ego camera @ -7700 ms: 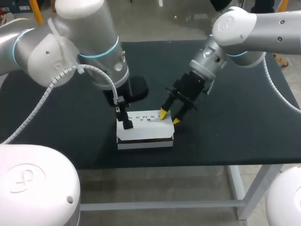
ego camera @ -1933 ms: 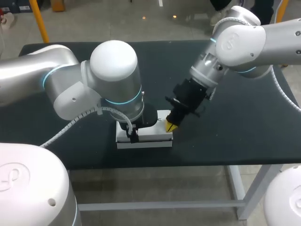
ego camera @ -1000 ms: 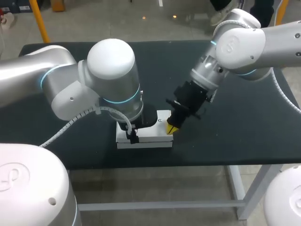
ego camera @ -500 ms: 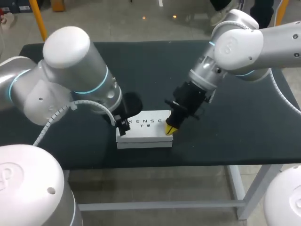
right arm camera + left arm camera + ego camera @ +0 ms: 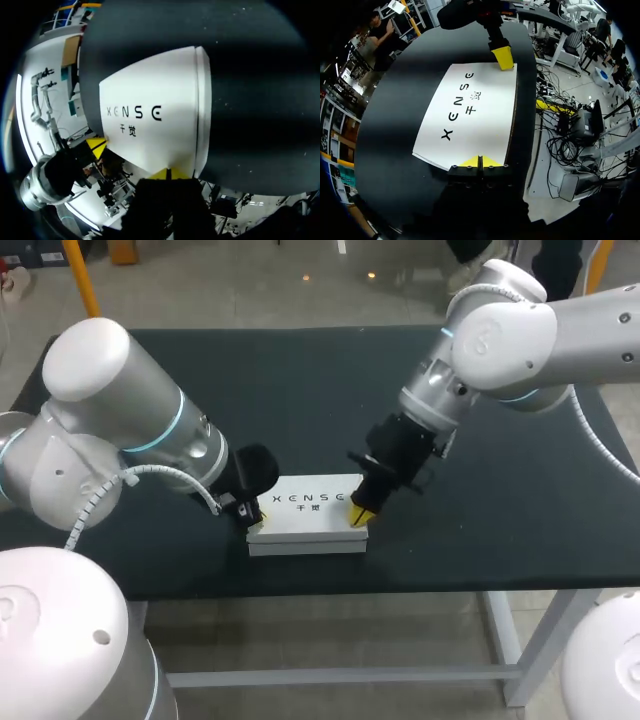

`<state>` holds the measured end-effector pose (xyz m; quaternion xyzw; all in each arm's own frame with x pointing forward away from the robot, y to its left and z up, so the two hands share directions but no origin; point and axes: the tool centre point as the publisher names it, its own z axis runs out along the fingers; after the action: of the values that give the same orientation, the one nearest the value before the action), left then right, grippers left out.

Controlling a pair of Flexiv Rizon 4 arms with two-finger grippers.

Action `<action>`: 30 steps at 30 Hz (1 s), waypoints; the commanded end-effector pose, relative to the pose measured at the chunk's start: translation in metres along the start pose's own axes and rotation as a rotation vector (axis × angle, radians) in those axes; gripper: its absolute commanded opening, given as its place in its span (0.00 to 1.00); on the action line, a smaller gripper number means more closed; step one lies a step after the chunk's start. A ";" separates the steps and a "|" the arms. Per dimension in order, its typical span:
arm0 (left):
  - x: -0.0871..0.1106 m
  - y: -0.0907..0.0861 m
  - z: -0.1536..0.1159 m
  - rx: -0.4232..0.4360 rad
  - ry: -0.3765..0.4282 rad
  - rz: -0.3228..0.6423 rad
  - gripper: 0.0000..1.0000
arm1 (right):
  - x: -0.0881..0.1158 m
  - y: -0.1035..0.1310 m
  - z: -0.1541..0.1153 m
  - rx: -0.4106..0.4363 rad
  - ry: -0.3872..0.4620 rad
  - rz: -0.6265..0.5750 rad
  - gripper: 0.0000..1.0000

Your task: Assemble the packaging by folding the flat box into shape, placing the metal phone stand inside, and closing the box properly

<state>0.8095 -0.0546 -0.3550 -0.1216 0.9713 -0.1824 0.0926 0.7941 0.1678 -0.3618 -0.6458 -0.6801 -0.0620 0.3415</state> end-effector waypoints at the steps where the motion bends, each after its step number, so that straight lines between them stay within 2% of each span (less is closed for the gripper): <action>1: 0.002 -0.001 0.002 -0.011 -0.006 -0.002 0.00 | 0.000 0.002 0.002 0.003 -0.001 0.001 0.00; 30: 0.003 0.011 0.023 -0.015 0.025 -0.027 0.00 | -0.018 0.016 0.021 0.053 0.027 0.061 0.00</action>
<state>0.8064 -0.0517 -0.3746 -0.1322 0.9717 -0.1802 0.0763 0.7956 0.1671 -0.3825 -0.6591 -0.6566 -0.0475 0.3635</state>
